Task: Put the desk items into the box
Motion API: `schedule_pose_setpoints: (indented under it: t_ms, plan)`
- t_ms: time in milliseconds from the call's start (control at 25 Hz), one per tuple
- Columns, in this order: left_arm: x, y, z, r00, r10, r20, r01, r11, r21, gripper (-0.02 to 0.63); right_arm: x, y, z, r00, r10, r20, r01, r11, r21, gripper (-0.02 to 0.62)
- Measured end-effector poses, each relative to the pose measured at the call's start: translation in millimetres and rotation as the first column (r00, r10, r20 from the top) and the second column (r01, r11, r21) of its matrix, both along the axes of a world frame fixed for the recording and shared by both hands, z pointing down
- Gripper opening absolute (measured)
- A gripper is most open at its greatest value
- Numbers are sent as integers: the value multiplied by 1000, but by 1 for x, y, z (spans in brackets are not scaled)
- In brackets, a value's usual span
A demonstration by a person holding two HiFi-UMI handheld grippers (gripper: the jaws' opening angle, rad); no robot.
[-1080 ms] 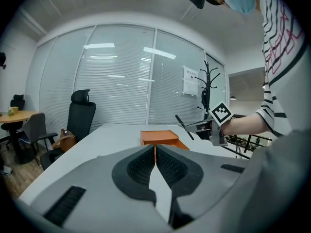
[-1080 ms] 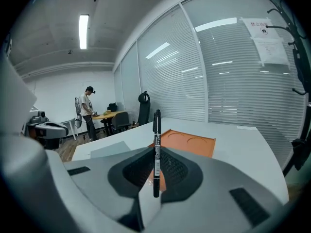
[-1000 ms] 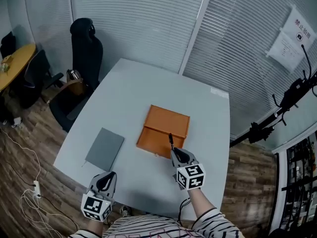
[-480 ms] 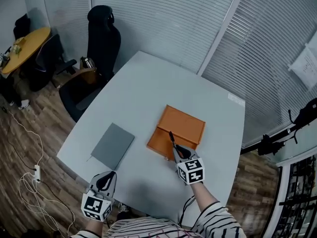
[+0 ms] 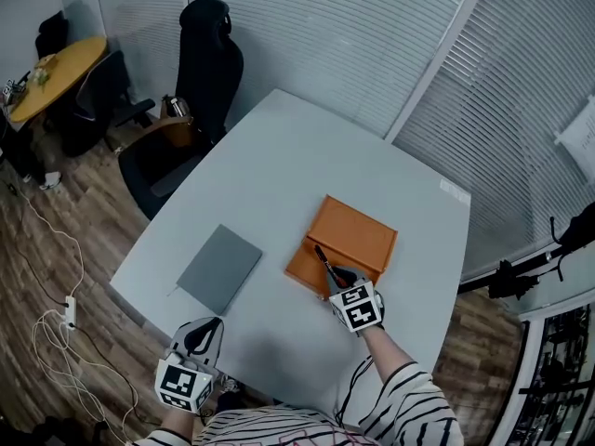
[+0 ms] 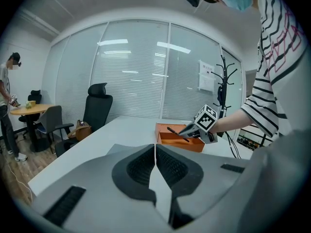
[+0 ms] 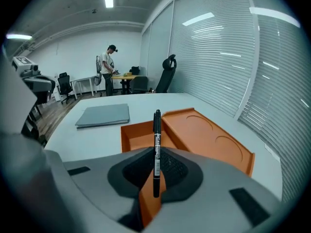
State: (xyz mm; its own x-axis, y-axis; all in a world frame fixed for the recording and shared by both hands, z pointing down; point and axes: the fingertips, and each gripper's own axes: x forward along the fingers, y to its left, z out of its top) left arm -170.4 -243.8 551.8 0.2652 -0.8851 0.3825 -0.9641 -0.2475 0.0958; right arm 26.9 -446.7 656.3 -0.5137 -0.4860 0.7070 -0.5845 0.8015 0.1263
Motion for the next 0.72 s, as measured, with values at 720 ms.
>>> schedule_pose_setpoints:
  t_ms: [720]
  plan:
    - [-2,-5,3,999,-28,-26,28,1000,5,29,2,-16,53,967,-86,-240,49,987,-155,57]
